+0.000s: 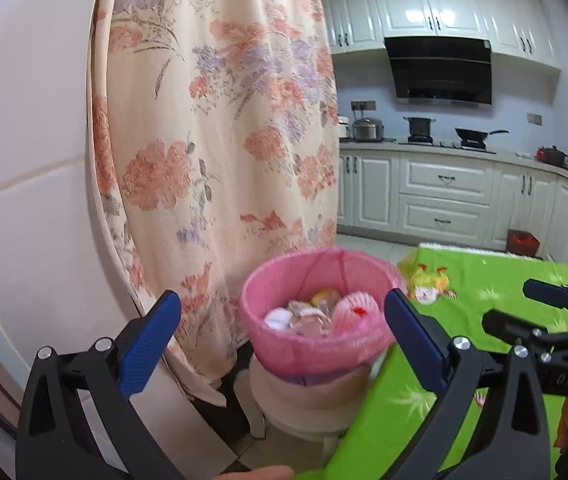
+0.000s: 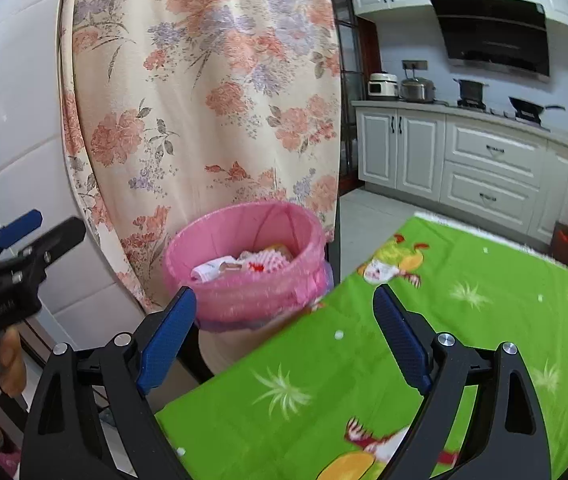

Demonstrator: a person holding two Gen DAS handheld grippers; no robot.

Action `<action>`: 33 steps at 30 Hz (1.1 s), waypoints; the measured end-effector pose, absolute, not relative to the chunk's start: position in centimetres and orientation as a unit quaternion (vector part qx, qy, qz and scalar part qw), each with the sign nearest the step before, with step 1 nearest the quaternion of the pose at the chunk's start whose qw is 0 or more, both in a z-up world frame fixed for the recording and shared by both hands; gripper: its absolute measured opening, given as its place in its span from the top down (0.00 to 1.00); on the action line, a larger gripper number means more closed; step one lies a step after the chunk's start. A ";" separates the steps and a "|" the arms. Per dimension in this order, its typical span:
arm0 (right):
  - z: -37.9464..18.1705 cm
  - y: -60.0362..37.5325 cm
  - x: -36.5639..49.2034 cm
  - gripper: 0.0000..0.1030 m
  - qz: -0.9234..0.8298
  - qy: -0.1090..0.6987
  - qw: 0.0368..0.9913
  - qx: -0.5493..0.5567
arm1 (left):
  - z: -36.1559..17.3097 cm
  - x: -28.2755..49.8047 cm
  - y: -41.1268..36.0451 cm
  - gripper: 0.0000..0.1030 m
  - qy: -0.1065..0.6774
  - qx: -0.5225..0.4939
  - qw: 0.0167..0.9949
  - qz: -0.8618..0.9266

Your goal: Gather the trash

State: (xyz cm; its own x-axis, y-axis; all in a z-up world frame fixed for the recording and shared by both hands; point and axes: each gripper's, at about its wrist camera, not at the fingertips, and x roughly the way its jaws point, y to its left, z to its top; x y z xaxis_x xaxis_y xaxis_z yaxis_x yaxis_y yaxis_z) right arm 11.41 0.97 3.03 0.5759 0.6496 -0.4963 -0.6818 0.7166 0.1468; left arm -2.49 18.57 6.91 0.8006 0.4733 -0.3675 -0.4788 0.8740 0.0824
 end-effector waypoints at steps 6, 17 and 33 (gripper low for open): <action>3.4 -0.3 9.0 0.18 0.366 0.253 0.895 -0.039 | 6.3 -4.7 18.6 0.05 0.195 -0.034 0.953 0.231; 4.9 -0.9 5.4 0.18 0.352 0.230 0.906 -0.055 | 5.8 -7.9 18.1 0.05 0.181 -0.042 0.966 0.179; 4.9 -0.4 5.0 0.18 0.363 0.231 0.901 -0.056 | 4.8 -7.3 17.4 0.05 0.198 -0.038 0.965 0.165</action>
